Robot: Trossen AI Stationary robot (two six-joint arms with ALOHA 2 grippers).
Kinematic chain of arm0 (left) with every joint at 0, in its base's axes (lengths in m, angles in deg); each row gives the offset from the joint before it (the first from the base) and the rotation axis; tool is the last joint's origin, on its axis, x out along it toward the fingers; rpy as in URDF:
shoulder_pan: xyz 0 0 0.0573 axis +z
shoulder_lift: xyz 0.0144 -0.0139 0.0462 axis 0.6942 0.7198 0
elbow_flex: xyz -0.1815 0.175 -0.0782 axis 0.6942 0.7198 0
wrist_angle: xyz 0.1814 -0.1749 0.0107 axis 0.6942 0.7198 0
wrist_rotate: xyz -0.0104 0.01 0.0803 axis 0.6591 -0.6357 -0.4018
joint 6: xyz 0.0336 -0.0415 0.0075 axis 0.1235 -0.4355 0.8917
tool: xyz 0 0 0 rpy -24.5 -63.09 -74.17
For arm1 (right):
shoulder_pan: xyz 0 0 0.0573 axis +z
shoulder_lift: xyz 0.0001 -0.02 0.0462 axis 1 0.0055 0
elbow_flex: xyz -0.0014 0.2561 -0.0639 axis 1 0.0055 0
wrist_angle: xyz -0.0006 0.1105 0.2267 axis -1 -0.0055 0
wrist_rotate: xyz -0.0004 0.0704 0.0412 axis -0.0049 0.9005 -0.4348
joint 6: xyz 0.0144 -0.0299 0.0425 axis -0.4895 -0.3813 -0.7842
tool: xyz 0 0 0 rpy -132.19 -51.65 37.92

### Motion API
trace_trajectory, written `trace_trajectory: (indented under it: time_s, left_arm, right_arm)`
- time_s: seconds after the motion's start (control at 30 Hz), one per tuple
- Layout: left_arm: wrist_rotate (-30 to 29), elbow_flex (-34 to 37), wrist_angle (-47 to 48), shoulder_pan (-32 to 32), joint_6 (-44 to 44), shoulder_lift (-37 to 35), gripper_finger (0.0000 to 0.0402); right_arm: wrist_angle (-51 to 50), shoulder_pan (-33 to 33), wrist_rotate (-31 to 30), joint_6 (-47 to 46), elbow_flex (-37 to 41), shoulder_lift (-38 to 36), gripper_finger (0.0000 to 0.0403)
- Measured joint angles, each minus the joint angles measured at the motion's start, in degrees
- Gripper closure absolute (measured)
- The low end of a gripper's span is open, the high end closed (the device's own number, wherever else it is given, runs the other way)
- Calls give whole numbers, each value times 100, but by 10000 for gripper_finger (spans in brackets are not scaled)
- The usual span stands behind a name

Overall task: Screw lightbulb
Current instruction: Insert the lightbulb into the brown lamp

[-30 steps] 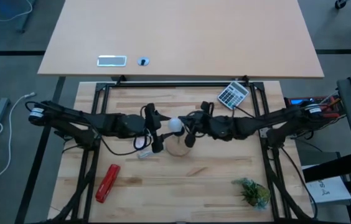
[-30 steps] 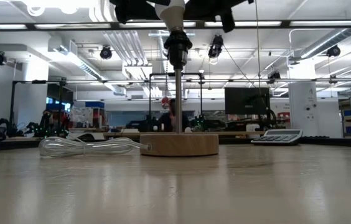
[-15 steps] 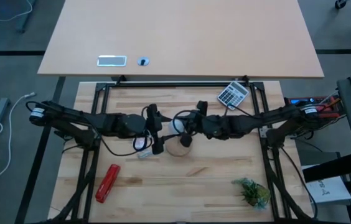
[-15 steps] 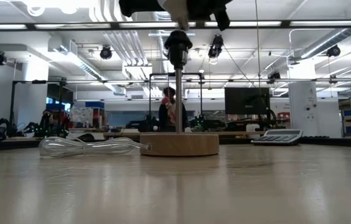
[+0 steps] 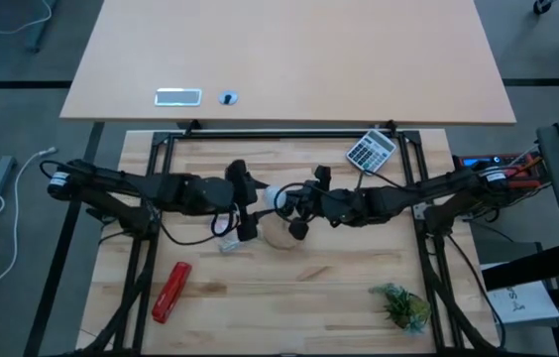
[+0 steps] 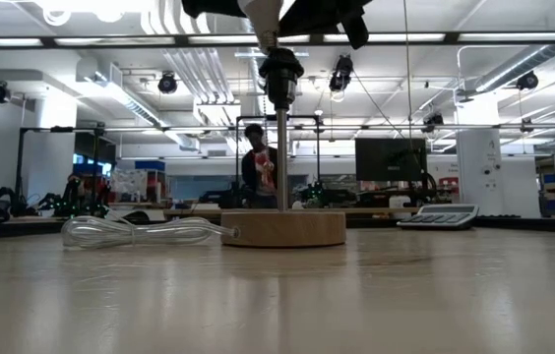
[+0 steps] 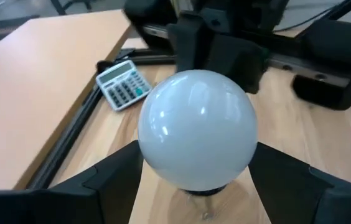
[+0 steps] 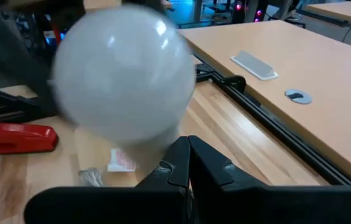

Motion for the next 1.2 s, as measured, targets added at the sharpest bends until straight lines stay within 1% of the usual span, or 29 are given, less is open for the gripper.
trace_trajectory:
  time_s: [0.17, 0.27, 0.37, 0.47, 0.53, 0.6, 0.77, 0.9, 1.03, 1.1, 1.2]
  left_arm:
    - [71, -760, 796, 8, -3, 238, 132]
    - [336, -1072, 959, 15, 72, 469, 133]
    - [414, -1241, 1041, 46, 141, 719, 133]
    - [460, -1301, 1024, 90, 177, 895, 133]
    - [468, -1294, 996, 118, 196, 926, 133]
    - [467, -1250, 892, 164, 194, 930, 133]
    - [422, -1221, 877, 236, 165, 847, 133]
    - [423, -1209, 978, 312, 46, 803, 133]
    - [427, -1156, 976, 341, -52, 819, 133]
    - [420, -1152, 1018, 348, -111, 832, 133]
    - [470, -1140, 1151, 350, -158, 839, 134]
  right_arm:
    - [-20, 25, -4, -28, 0, -56, 403]
    - [-102, 51, -6, -77, 0, -81, 403]
    - [-374, 99, -28, -248, 0, -156, 403]
    - [-613, 189, -101, -411, 42, -324, 403]
    - [-593, 265, -225, -452, 120, -468, 403]
    - [-559, 356, -375, -456, 272, -653, 403]
    - [-482, 465, -487, -682, 808, -1176, 403]
    - [-69, 506, -496, -892, 1335, -1451, 403]
    - [600, 508, -500, -920, 1767, -1562, 403]
    - [954, 508, -494, -913, 1889, -1559, 403]
    - [1086, 501, -496, -909, 1955, -1526, 403]
